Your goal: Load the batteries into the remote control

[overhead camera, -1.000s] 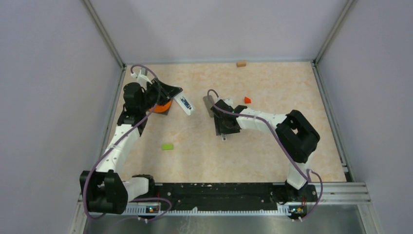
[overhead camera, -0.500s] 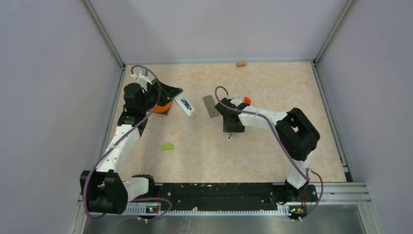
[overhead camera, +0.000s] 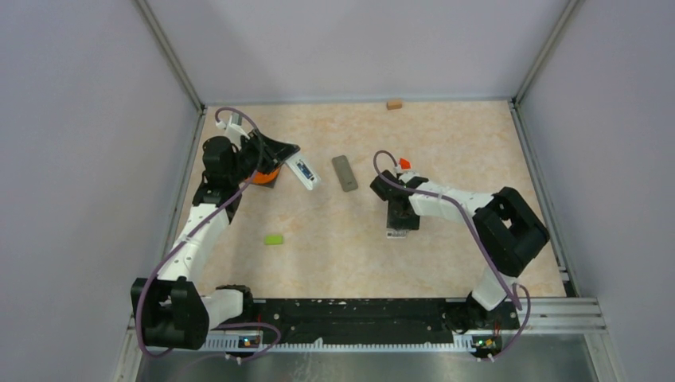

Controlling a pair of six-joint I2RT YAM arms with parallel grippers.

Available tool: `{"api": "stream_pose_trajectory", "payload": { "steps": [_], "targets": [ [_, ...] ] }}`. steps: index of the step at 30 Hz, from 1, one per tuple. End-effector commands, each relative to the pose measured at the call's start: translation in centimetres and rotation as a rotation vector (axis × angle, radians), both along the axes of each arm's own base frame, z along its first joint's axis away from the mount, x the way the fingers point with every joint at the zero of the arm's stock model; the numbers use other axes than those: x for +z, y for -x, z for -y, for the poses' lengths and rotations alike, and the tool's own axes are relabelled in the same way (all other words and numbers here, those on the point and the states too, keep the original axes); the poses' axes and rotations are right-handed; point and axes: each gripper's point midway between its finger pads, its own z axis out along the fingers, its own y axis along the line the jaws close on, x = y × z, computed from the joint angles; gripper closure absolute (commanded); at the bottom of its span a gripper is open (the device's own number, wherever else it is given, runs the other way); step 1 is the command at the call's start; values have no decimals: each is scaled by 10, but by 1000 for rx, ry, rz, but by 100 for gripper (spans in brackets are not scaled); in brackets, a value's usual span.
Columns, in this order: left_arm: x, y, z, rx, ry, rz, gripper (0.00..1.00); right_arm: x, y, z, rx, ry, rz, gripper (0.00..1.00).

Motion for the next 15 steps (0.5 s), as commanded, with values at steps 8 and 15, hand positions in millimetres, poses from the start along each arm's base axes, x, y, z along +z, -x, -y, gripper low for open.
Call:
{"api": "stream_pose_trajectory", "payload": {
  "steps": [8, 15],
  "targets": [
    [14, 5, 1, -13, 19, 70, 100, 14, 20, 12, -10, -69, -16, 58],
    [14, 8, 1, -14, 24, 69, 100, 6, 32, 0, 106, -132, -68, 57]
  ]
}}
